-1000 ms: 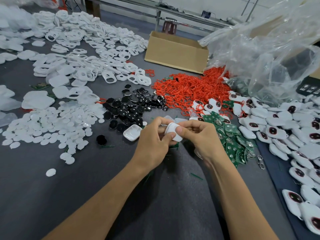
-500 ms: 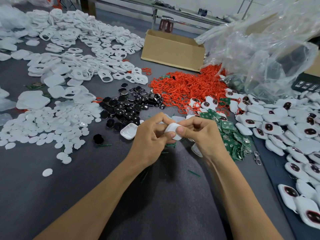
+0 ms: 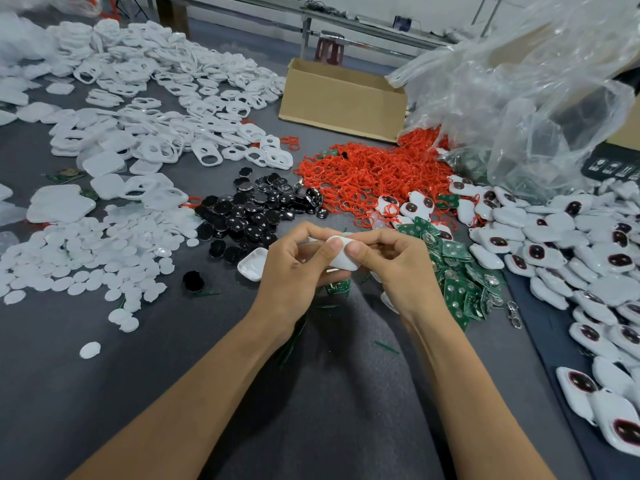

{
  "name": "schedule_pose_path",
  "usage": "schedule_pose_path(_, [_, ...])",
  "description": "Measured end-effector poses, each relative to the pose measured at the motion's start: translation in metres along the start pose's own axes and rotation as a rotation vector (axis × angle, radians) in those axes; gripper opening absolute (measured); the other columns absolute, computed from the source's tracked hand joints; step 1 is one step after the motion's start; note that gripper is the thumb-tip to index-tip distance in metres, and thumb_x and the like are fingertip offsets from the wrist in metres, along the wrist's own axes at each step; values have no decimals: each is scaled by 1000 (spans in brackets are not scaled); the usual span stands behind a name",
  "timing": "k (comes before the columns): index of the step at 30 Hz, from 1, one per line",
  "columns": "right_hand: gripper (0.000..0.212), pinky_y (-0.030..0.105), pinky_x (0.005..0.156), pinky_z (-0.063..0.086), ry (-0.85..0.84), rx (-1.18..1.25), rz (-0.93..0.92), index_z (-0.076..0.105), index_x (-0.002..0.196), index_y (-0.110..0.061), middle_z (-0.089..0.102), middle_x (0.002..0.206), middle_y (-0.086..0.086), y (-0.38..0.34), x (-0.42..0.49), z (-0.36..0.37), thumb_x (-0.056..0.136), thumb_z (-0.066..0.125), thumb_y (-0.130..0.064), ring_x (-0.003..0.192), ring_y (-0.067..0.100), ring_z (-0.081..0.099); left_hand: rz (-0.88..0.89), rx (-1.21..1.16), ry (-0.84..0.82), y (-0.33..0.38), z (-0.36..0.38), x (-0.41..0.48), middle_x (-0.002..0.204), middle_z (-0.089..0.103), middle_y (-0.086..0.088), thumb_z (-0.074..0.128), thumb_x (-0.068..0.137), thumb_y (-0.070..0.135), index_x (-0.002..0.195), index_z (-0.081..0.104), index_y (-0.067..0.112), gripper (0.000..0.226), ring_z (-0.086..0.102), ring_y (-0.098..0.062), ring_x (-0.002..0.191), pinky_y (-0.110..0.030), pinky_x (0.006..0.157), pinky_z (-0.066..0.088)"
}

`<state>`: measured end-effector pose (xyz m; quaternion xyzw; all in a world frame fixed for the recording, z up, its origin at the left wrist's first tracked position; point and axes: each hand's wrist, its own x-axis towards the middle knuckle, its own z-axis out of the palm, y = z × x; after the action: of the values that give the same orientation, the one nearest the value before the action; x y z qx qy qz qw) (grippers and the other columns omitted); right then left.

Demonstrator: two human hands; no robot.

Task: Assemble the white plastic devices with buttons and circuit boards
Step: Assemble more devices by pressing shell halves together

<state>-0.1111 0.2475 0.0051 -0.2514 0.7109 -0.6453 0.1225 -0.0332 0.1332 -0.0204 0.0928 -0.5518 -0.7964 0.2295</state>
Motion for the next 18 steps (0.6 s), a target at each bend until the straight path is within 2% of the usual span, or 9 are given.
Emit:
schedule_pose_path(2, [10,17,62,50,-26,50,11,70,85,-8,71,69,3,0,0,1,78,70,-1,64,11,60,8,-5,20,0,-1,0,93,73,-16,61,92,7,94,64,4,4,72,-26,86,-31,72,60])
schedule_pose_path(3, [11,16,62,50,-28,75,17,70,87,-6,71,70,2,0,0,1,78,69,0,64,9,62,11,-10,23,0,-1,1,94,73,-16,60,92,6,96,63,2,6,72,-27,87,-32,73,60])
schedule_pose_path(7, [9,22,66,50,11,87,12,70,86,-3,70,76,10,1,0,3,78,69,2,68,16,61,19,-21,26,1,0,1,96,73,-17,58,93,4,101,60,-4,12,71,-28,88,-33,73,60])
schedule_pose_path(12, [12,13,53,42,26,14,-21,68,77,-8,63,58,-3,0,0,7,79,69,4,52,4,50,43,32,45,0,2,-1,94,74,-10,57,93,2,92,60,2,4,72,-25,83,-36,71,61])
schedule_pose_path(16, [19,20,56,38,37,33,-13,67,70,-11,57,60,6,3,-1,9,78,69,6,59,15,44,86,94,76,-2,3,-2,93,73,-12,57,93,-2,85,58,5,10,72,-21,80,-32,66,61])
schedule_pose_path(18, [17,21,56,39,52,24,-12,67,70,-10,57,59,5,4,0,10,78,69,5,59,16,44,86,97,91,-2,3,-2,92,73,-13,57,93,0,86,60,6,10,72,-22,79,-33,65,61])
